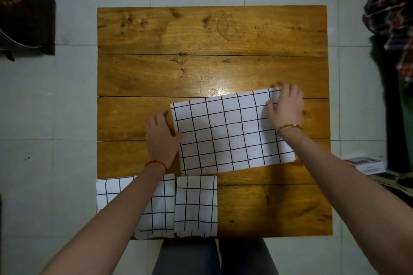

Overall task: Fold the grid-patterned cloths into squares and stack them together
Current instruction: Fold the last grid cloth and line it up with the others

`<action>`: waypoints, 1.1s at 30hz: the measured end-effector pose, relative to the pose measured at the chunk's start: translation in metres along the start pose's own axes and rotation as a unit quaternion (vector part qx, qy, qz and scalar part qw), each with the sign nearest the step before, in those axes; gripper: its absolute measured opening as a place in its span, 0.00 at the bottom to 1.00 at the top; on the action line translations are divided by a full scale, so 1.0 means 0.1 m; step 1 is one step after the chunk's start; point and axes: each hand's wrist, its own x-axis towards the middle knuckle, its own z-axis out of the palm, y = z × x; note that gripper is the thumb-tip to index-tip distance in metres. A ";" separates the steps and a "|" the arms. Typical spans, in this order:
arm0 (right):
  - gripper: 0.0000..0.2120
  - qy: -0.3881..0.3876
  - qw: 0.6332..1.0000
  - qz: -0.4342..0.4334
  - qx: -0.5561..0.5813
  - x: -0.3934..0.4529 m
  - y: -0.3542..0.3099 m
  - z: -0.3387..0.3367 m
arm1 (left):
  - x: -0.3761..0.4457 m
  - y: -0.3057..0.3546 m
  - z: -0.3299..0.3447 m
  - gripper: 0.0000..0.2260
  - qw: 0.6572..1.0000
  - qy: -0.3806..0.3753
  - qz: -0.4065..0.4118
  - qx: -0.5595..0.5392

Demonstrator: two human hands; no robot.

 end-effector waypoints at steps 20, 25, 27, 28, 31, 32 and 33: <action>0.27 -0.152 0.972 -0.155 -0.095 0.02 -1.05 0.43 | 0.67 0.31 0.06 0.34 0.926 -0.085 0.210 0.301; 0.28 -0.176 0.951 -0.227 -0.112 0.10 -1.49 0.56 | 0.83 0.36 0.01 0.36 0.925 -0.103 0.218 0.295; 0.28 -0.182 0.947 -0.238 -0.115 0.11 -1.62 0.62 | 0.86 0.34 0.00 0.37 0.920 -0.106 0.224 0.305; 0.28 -0.184 0.946 -0.240 -0.120 0.11 -1.66 0.65 | 0.87 0.31 0.00 0.37 0.917 -0.103 0.227 0.311; 0.28 -0.181 0.945 -0.233 -0.139 0.09 -1.65 0.70 | 0.88 0.28 -0.01 0.37 0.913 -0.099 0.228 0.323; 0.29 -0.176 0.947 -0.227 -0.141 0.09 -1.60 0.70 | 0.89 0.27 -0.01 0.38 0.914 -0.102 0.226 0.322; 0.29 -0.172 0.949 -0.221 -0.146 0.09 -1.53 0.69 | 0.89 0.28 -0.02 0.38 0.914 -0.104 0.224 0.322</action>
